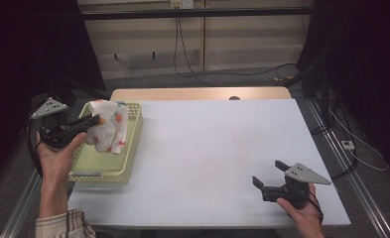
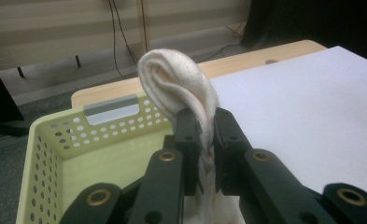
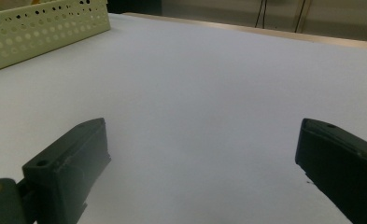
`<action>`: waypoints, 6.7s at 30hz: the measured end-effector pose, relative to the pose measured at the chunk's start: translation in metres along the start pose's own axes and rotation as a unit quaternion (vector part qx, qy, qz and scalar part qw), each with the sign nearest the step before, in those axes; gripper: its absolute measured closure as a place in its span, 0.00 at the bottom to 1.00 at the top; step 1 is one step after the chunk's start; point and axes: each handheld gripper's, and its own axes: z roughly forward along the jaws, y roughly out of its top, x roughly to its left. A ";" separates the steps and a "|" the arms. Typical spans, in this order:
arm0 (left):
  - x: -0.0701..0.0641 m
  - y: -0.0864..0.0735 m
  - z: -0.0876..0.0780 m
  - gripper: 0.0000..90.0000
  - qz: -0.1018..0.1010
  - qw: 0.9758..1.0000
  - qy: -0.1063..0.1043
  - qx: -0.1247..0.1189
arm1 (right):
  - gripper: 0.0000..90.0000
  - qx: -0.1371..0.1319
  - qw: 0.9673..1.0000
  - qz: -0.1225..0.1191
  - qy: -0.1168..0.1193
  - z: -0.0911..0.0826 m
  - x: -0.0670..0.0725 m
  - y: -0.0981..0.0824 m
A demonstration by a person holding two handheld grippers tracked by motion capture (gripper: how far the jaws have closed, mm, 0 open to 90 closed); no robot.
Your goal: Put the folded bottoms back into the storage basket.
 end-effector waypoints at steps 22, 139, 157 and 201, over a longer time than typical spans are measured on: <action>0.012 -0.014 0.024 0.92 -0.010 0.999 -0.002 0.045 | 0.03 0.001 1.000 -0.001 0.000 0.000 0.000 0.000; 0.045 -0.055 0.095 0.90 -0.026 0.988 0.037 0.144 | 0.03 0.006 1.000 -0.002 0.003 0.000 0.001 -0.001; 0.047 -0.059 0.100 0.90 -0.023 0.984 0.077 0.158 | 0.03 0.006 1.000 -0.003 0.002 0.000 0.001 -0.001; 0.045 -0.046 0.069 0.06 -0.036 0.995 0.095 -0.002 | 0.03 0.003 1.000 -0.001 0.002 0.000 0.000 -0.001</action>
